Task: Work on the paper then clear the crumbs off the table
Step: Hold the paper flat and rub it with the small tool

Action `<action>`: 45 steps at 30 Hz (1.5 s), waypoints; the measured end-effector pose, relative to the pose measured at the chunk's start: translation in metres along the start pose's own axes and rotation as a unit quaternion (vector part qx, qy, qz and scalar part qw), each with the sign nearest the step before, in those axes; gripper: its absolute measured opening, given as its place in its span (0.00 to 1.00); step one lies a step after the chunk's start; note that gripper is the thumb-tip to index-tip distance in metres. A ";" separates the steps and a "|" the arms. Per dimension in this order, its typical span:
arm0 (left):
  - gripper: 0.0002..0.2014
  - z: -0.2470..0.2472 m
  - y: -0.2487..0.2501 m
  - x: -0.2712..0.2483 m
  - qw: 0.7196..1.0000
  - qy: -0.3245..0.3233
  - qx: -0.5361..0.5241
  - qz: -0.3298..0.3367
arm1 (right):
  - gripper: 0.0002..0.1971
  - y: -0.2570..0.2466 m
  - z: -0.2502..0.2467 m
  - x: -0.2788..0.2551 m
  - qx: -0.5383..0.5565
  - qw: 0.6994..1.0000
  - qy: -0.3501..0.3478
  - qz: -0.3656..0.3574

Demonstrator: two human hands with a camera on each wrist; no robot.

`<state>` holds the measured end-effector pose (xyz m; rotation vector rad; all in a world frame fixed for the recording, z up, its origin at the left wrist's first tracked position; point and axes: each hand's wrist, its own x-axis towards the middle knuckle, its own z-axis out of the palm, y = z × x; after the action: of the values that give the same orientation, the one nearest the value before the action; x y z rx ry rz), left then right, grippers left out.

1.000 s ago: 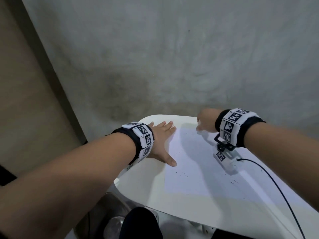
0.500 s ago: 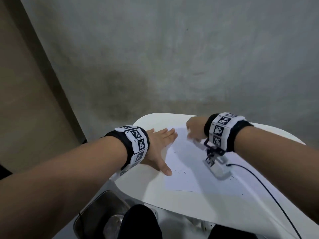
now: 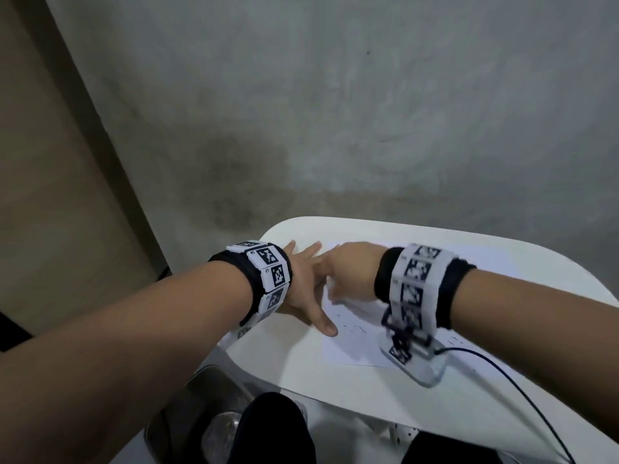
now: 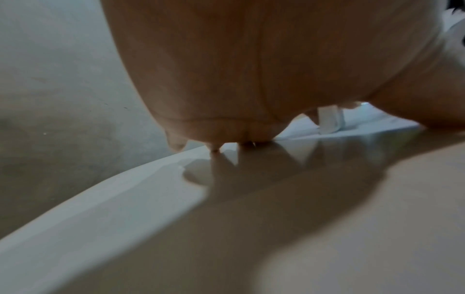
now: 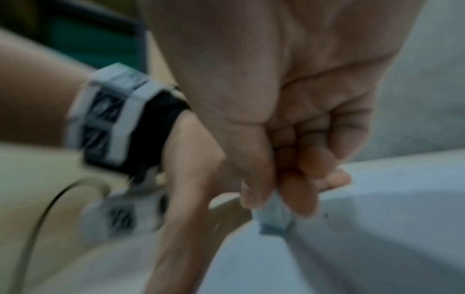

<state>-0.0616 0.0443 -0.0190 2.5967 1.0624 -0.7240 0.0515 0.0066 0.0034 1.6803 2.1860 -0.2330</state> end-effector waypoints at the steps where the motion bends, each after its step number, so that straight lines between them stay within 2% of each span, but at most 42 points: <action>1: 0.56 0.001 -0.001 0.001 1.000 -0.003 0.011 0.005 | 0.15 0.004 -0.005 0.003 0.017 1.000 0.001 0.015; 4: 0.60 0.002 -0.001 0.005 0.999 -0.008 0.039 0.019 | 0.13 0.015 -0.015 0.006 -0.001 0.998 0.027 0.060; 7: 0.50 -0.001 0.003 -0.005 1.000 0.000 0.004 0.012 | 0.18 -0.005 -0.008 -0.006 -0.023 0.999 -0.040 -0.014; 9: 0.49 -0.001 0.003 -0.002 1.000 0.004 0.003 0.017 | 0.15 -0.006 -0.006 -0.007 0.001 0.997 -0.071 -0.032; 11: 0.55 0.001 0.000 0.006 0.999 -0.008 0.027 0.017 | 0.12 0.006 -0.011 0.004 0.027 0.999 -0.037 0.018; 13: 0.58 0.001 -0.001 0.009 0.999 -0.009 0.033 0.006 | 0.13 0.007 -0.008 0.007 0.013 0.999 0.002 0.036; 15: 0.56 0.001 0.001 0.005 1.000 -0.002 0.017 0.002 | 0.15 -0.003 -0.001 0.000 -0.011 1.000 0.016 0.016; 17: 0.53 0.000 0.003 0.003 1.000 0.006 0.025 0.016 | 0.18 -0.011 0.004 -0.012 -0.023 1.000 -0.010 -0.013; 19: 0.55 0.001 0.000 0.009 1.000 0.006 0.021 0.013 | 0.16 -0.007 -0.004 -0.011 -0.010 0.999 -0.036 -0.003; 22: 0.58 0.005 -0.005 0.016 0.999 -0.002 0.021 -0.035 | 0.13 0.002 -0.011 0.003 0.016 0.999 0.000 0.030; 24: 0.60 0.006 -0.005 0.015 0.998 -0.002 0.008 -0.055 | 0.14 -0.003 -0.004 0.000 -0.019 0.999 0.031 0.031; 25: 0.60 0.006 -0.004 0.015 0.999 -0.003 0.002 -0.049 | 0.15 -0.006 0.002 -0.004 -0.038 0.998 0.038 0.015; 27: 0.61 0.004 -0.001 0.013 1.000 0.007 0.022 -0.012 | 0.13 -0.008 0.009 -0.018 -0.044 0.999 0.006 -0.024; 29: 0.65 0.003 -0.001 0.014 0.999 0.005 0.042 0.005 | 0.05 0.005 0.003 -0.029 0.000 0.999 -0.034 -0.028; 31: 0.65 0.003 -0.003 0.016 0.999 0.001 0.048 0.006 | 0.03 0.037 0.001 -0.029 0.128 0.992 -0.001 0.013; 33: 0.64 0.006 -0.005 0.015 0.999 0.005 0.050 0.012 | 0.04 0.078 0.007 -0.032 0.284 0.954 0.054 0.085; 34: 0.64 0.006 -0.006 0.014 0.999 0.008 0.050 0.016 | 0.04 0.097 0.013 -0.036 0.352 0.927 0.054 0.119; 36: 0.64 0.007 -0.007 0.013 0.998 0.013 0.053 0.021 | 0.06 0.124 0.028 -0.049 0.456 0.874 -0.001 0.167; 38: 0.63 0.008 -0.008 0.013 0.997 0.021 0.069 0.025 | 0.08 0.135 0.042 -0.060 0.504 0.846 -0.033 0.173; 40: 0.60 0.011 -0.009 0.008 0.995 0.035 0.091 0.028 | 0.10 0.137 0.051 -0.063 0.516 0.841 -0.013 0.160; 43: 0.55 0.018 -0.007 -0.003 0.994 0.039 0.101 0.008 | 0.10 0.136 0.057 -0.065 0.500 0.853 0.027 0.144; 45: 0.55 0.022 0.002 -0.009 0.995 0.035 0.096 -0.012 | 0.10 0.136 0.058 -0.066 0.488 0.861 0.035 0.140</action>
<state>-0.0736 0.0288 -0.0333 2.7937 1.0971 -0.7809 0.2073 -0.0355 -0.0116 2.4872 1.9109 -1.4016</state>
